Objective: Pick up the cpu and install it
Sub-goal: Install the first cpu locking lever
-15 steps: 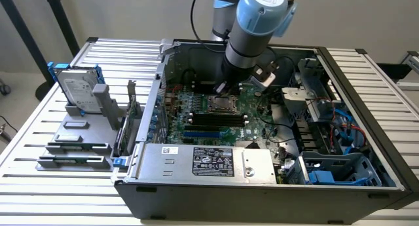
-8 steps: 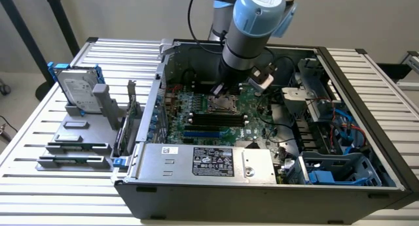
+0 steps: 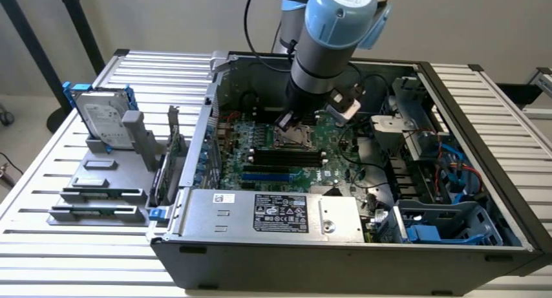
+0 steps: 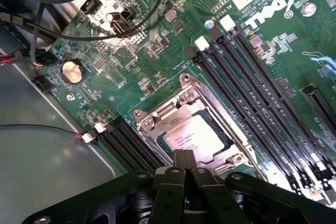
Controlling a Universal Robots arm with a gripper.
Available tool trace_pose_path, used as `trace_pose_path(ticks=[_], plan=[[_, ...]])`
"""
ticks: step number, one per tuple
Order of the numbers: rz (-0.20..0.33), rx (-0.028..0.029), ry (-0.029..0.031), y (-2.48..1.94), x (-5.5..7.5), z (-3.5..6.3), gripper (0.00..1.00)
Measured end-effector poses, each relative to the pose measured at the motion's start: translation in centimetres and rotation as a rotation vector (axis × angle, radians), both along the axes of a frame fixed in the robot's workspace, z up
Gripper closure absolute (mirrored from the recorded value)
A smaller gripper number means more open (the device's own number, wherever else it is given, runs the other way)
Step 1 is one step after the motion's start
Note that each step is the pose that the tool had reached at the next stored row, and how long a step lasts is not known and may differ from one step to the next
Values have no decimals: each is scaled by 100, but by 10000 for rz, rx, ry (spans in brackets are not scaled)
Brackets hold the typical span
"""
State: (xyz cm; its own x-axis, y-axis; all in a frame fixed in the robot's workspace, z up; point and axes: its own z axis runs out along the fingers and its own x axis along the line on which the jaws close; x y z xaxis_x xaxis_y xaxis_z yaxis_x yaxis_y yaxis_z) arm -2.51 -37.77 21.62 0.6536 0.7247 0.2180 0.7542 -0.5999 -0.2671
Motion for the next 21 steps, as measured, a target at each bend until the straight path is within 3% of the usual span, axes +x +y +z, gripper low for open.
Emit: trace_pose_path(ticks=[7, 21], plan=[[0, -1, 1, -118, -70, 63, 89], [-2, -1, 1, -426, -206, 273, 89]])
